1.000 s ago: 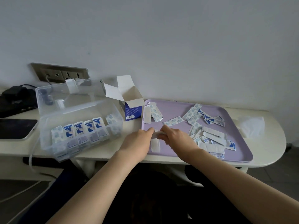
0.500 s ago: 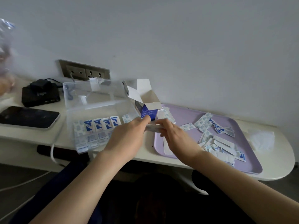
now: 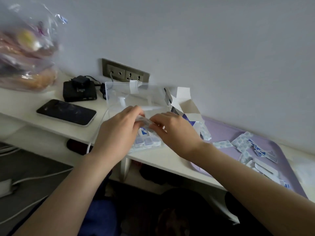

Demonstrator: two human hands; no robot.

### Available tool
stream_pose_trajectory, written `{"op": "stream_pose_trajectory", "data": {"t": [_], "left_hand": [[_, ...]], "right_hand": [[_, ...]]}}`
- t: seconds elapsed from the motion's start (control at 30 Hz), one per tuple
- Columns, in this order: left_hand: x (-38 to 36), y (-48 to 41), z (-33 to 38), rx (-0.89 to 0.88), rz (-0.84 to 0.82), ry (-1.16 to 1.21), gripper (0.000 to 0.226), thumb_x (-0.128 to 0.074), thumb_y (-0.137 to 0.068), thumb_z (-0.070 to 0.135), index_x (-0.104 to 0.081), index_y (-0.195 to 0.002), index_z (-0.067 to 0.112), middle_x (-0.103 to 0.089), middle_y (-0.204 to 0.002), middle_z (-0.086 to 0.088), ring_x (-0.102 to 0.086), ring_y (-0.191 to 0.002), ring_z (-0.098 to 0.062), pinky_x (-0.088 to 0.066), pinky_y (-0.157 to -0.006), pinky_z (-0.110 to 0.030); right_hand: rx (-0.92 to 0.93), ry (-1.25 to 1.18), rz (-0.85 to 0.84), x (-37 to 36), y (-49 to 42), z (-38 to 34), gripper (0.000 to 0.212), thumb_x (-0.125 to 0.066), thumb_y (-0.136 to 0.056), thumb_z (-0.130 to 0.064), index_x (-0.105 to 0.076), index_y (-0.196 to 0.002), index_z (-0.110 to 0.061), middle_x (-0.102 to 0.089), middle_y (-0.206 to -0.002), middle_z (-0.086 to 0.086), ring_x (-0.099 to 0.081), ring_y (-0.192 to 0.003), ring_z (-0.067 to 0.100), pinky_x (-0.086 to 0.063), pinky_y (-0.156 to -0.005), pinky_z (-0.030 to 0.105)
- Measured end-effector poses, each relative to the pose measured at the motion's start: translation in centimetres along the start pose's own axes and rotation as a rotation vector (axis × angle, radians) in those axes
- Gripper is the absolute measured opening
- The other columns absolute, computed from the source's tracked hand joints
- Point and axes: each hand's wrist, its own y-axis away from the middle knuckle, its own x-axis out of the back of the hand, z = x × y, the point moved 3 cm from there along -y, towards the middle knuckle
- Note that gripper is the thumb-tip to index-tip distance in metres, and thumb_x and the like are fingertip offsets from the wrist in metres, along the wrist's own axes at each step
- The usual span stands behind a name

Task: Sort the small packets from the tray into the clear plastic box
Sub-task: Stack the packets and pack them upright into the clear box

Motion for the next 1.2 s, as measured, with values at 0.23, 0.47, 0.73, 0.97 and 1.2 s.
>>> {"op": "stream_pose_trajectory", "data": {"t": [0.23, 0.47, 0.73, 0.97, 1.2], "left_hand": [[-0.5, -0.4, -5.1, 0.183, -0.148, -0.155, 0.034, -0.051, -0.095, 0.025, -0.047, -0.126, 0.013, -0.047, -0.124, -0.006, -0.045, -0.114, -0.024, -0.039, -0.090, -0.036], [-0.7, 0.1, -6.8, 0.255, -0.297, -0.259, 0.040, -0.038, -0.099, 0.033, -0.041, -0.135, 0.015, -0.046, -0.134, -0.002, -0.039, -0.124, -0.022, -0.034, -0.096, -0.036], [-0.9, 0.2, -6.8, 0.280, -0.305, -0.291, 0.038, -0.033, -0.101, 0.033, -0.038, -0.135, 0.016, -0.046, -0.129, -0.004, -0.040, -0.120, -0.024, -0.035, -0.092, -0.035], [-1.1, 0.3, -7.0, 0.292, -0.312, -0.265, 0.038, -0.033, -0.101, 0.031, -0.035, -0.136, 0.016, -0.046, -0.130, -0.004, -0.039, -0.120, -0.024, -0.034, -0.094, -0.035], [-1.0, 0.4, -6.9, 0.302, -0.324, -0.242, 0.038, -0.032, -0.101, 0.030, -0.033, -0.137, 0.016, -0.044, -0.131, -0.005, -0.038, -0.122, -0.024, -0.033, -0.095, -0.035]], "right_hand": [[-0.349, -0.169, -0.066, -2.1, -4.3, 1.7, 0.027, -0.055, -0.089, -0.021, -0.066, -0.081, 0.001, -0.063, -0.071, 0.016, -0.051, -0.063, 0.022, -0.044, -0.064, 0.031], [-0.638, -0.419, -0.352, -6.3, -5.9, 2.7, 0.020, -0.057, -0.088, -0.011, -0.068, -0.096, 0.004, -0.071, -0.096, 0.017, -0.067, -0.069, 0.017, -0.055, -0.060, 0.021], [-0.653, -0.359, -0.470, -9.2, -7.5, 1.5, 0.023, -0.060, -0.086, -0.012, -0.067, -0.101, 0.004, -0.071, -0.098, 0.016, -0.069, -0.087, 0.022, -0.057, -0.079, 0.029], [-0.591, -0.236, -0.497, -9.8, -8.0, 0.6, 0.025, -0.057, -0.087, -0.013, -0.066, -0.102, 0.005, -0.071, -0.099, 0.016, -0.069, -0.090, 0.025, -0.056, -0.084, 0.032], [-0.495, 0.012, -0.521, -9.4, -7.9, 0.0, 0.031, -0.053, -0.090, -0.023, -0.050, -0.066, -0.004, -0.048, -0.065, 0.007, -0.043, -0.058, 0.016, -0.040, -0.056, 0.024]]}}
